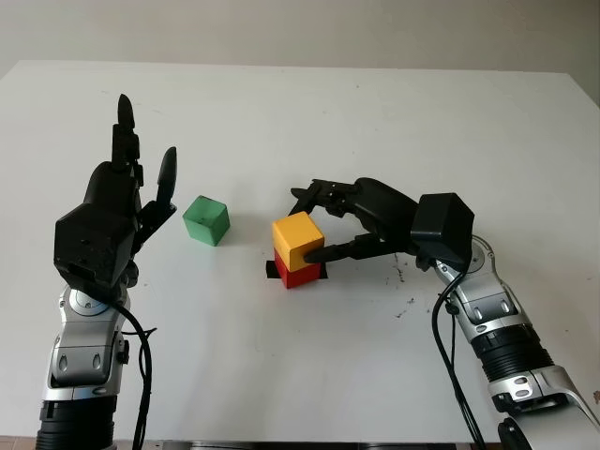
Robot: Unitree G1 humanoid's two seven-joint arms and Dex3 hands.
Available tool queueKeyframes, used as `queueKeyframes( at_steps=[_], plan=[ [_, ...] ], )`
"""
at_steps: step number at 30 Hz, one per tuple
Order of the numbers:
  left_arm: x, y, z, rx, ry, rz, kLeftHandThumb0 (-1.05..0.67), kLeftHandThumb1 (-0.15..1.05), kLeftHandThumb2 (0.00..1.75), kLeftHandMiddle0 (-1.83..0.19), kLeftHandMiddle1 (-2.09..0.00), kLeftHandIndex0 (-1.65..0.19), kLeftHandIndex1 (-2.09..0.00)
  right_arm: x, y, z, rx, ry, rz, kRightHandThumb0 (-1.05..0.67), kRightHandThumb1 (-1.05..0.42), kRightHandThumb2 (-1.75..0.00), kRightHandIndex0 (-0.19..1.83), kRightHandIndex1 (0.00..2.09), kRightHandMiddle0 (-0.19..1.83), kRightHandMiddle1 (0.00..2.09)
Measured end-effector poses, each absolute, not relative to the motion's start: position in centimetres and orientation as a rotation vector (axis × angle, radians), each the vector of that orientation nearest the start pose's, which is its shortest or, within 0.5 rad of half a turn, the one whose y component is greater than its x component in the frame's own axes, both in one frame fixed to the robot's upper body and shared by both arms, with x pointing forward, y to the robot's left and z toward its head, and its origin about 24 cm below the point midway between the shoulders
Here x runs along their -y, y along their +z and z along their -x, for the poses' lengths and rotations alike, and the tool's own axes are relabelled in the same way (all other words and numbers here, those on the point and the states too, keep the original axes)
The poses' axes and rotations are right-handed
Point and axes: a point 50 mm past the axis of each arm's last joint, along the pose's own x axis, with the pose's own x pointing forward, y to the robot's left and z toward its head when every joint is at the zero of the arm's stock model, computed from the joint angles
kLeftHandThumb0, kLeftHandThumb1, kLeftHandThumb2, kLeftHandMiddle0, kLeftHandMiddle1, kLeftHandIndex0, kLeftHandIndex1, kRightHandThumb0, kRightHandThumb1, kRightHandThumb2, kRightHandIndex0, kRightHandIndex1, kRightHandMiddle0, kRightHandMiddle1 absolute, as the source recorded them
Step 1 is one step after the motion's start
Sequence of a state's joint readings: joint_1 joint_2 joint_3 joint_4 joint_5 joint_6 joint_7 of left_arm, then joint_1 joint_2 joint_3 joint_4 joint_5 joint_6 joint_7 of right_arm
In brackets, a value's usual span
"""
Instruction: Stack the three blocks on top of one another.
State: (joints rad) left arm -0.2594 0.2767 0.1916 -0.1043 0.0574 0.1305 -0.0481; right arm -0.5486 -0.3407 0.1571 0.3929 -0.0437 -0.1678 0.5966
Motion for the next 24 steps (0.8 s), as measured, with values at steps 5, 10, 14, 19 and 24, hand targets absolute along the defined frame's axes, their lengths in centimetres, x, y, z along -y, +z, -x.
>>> queueKeyframes(
  at_steps=[5,10,14,19,24],
  plan=[
    [-22.30,14.15,-29.14,0.246,0.123,-0.308,-0.66,1.05,0.64,0.19,-0.01,0.19,0.00,13.49,11.42,-33.71,0.165,0.743,0.521,-0.54,-0.94,-0.05,0.20,0.05,0.45,1.22],
    [-22.30,14.15,-29.14,0.246,0.122,-0.309,-0.67,1.05,0.65,0.19,0.00,0.19,0.00,13.50,11.42,-33.73,0.165,0.740,0.522,-0.53,-0.94,-0.05,0.18,0.05,0.44,1.21],
    [-22.30,14.15,-29.14,0.246,0.121,-0.309,-0.66,1.05,0.65,0.19,0.00,0.19,0.00,13.47,11.40,-33.73,0.164,0.738,0.520,-0.52,-0.94,-0.06,0.17,0.04,0.43,1.22],
    [-22.30,14.15,-29.14,0.246,0.121,-0.310,-0.67,1.05,0.65,0.19,-0.01,0.19,0.00,13.46,11.39,-33.74,0.163,0.738,0.523,-0.58,-0.94,-0.05,0.18,0.05,0.39,1.21],
    [-22.31,14.15,-29.14,0.246,0.121,-0.308,-0.66,1.05,0.65,0.19,0.00,0.19,0.00,13.40,11.06,-33.71,0.125,0.766,0.566,-0.68,-0.87,-0.05,0.11,0.04,0.14,0.87]
  ],
)
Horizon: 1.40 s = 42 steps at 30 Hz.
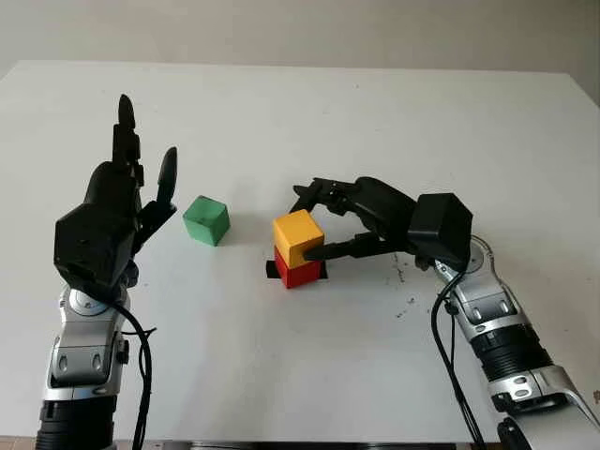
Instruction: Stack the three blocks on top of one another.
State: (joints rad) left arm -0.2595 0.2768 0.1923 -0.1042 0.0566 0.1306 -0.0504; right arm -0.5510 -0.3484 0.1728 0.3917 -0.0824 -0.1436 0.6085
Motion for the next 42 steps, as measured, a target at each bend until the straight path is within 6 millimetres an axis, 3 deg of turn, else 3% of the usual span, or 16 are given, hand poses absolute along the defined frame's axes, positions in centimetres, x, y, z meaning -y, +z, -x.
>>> queueKeyframes(
  at_steps=[4,11,20,28,30,33,42],
  plan=[
    [-22.3,14.1,-29.1,0.245,0.122,-0.308,-0.66,1.05,0.65,0.19,0.00,0.19,0.00,13.5,10.8,-33.6,0.075,0.809,0.627,-0.71,-0.82,-0.05,-0.12,0.01,-0.09,0.43],
    [-22.3,14.1,-29.1,0.245,0.122,-0.308,-0.65,1.05,0.65,0.19,0.00,0.19,0.00,13.4,10.7,-33.3,0.045,0.890,0.638,-0.85,-0.81,-0.05,-0.19,0.00,-0.19,0.03],
    [-22.3,14.1,-29.1,0.246,0.120,-0.306,-0.66,1.05,0.65,0.19,0.00,0.19,0.00,13.6,11.0,-33.2,0.056,0.907,0.586,-0.93,-0.83,-0.06,-0.19,0.00,-0.19,0.00],
    [-22.4,14.2,-29.1,0.254,0.122,-0.310,-0.67,1.05,0.63,0.19,-0.03,0.19,0.00,15.6,13.4,-33.4,0.170,0.830,0.366,-1.03,-0.91,-0.08,-0.19,0.00,-0.19,0.00],
    [-22.4,14.3,-29.1,0.256,0.122,-0.310,-0.69,1.05,0.63,0.19,-0.03,0.19,0.00,16.1,14.4,-33.3,0.209,0.780,0.306,-1.04,-1.01,-0.22,-0.19,0.00,-0.19,0.00],
    [-22.6,14.4,-29.1,0.256,0.121,-0.318,-0.70,1.05,0.62,0.19,-0.03,0.19,0.00,16.8,15.5,-33.0,0.277,0.726,0.257,-0.99,-1.04,-0.52,-0.19,0.00,-0.19,0.00],
    [-22.9,15.0,-29.3,0.265,0.115,-0.342,-0.69,1.05,0.62,0.17,-0.04,0.18,-0.01,18.0,16.6,-32.2,0.323,0.458,0.131,-0.87,-1.05,-0.70,-0.19,0.00,-0.19,0.00]
  ],
)
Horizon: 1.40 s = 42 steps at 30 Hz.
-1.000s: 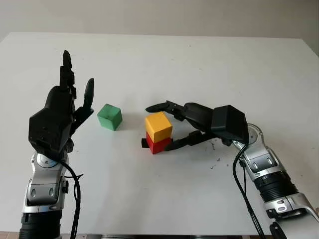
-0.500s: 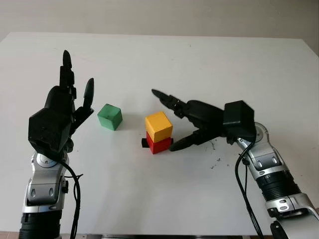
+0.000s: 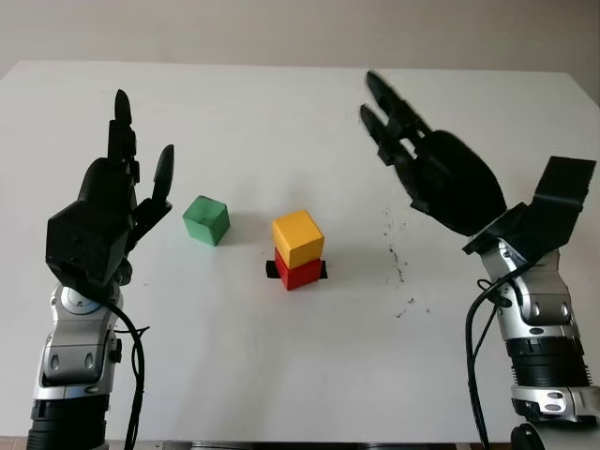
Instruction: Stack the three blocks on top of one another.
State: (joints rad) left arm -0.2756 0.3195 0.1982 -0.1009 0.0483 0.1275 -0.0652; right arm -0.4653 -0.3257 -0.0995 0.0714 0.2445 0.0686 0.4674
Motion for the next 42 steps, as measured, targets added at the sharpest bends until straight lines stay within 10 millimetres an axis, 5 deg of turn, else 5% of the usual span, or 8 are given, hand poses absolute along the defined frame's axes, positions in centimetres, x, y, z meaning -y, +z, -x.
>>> queueKeyframes(
  at_steps=[18,31,34,42],
  plan=[
    [-24.2,17.4,-29.8,0.298,0.019,-0.568,-0.61,1.05,0.55,0.10,-0.08,0.10,-0.06,17.6,11.9,-32.3,0.086,0.261,0.061,-0.76,-1.05,-0.70,-0.19,0.00,-0.19,0.00],
    [-25.1,19.4,-30.7,0.300,-0.078,-0.734,-0.57,1.05,0.21,-0.18,-0.14,-0.12,-0.17,17.4,11.1,-32.5,0.106,0.227,0.033,-0.77,-1.05,-0.67,-0.19,0.00,-0.19,0.00],
    [-25.3,20.3,-30.8,0.276,-0.124,-0.857,-0.58,1.04,0.10,-0.24,-0.10,-0.27,-0.22,17.5,11.2,-32.5,0.115,0.223,0.034,-0.76,-1.05,-0.68,-0.19,0.00,-0.19,0.00],
    [-24.6,23.8,-31.6,0.236,-0.279,-1.326,-0.65,0.78,0.03,-0.19,-0.04,-0.42,-0.16,17.9,11.3,-32.4,0.125,0.208,0.030,-0.78,-1.05,-0.67,-0.19,0.00,-0.19,0.00]
  ],
)
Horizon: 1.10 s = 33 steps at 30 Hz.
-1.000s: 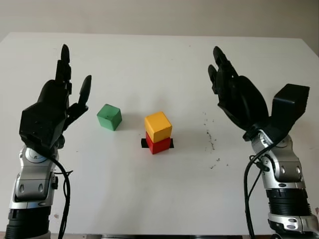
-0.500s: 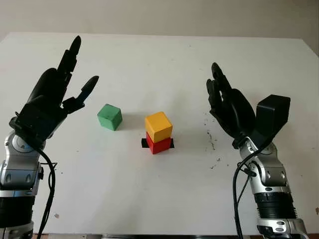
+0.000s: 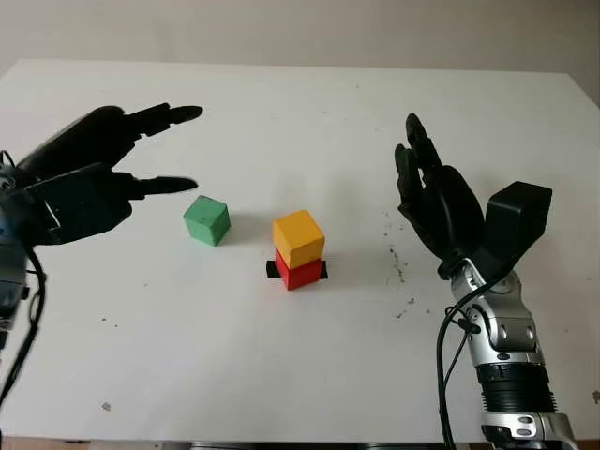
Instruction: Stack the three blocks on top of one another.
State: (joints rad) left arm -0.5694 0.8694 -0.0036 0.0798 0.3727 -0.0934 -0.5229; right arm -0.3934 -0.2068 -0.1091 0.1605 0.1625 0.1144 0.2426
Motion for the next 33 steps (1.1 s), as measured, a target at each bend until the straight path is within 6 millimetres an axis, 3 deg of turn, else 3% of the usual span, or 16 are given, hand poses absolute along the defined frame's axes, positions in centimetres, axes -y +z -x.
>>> queueKeyframes(
  at_steps=[13,33],
  plan=[
    [-23.0,21.5,-32.7,0.139,-0.427,-1.578,-0.55,0.77,0.06,-0.11,-0.05,-0.45,-0.08,18.1,11.2,-32.4,0.128,0.200,0.028,-0.78,-1.05,-0.66,-0.19,0.00,-0.19,0.00],
    [-22.2,18.0,-33.6,0.258,-0.378,-1.669,-0.60,0.83,0.06,-0.13,-0.05,-0.61,-0.13,18.2,10.9,-32.2,0.119,0.193,0.035,-0.78,-1.05,-0.66,-0.19,0.00,-0.19,0.00]
  ],
)
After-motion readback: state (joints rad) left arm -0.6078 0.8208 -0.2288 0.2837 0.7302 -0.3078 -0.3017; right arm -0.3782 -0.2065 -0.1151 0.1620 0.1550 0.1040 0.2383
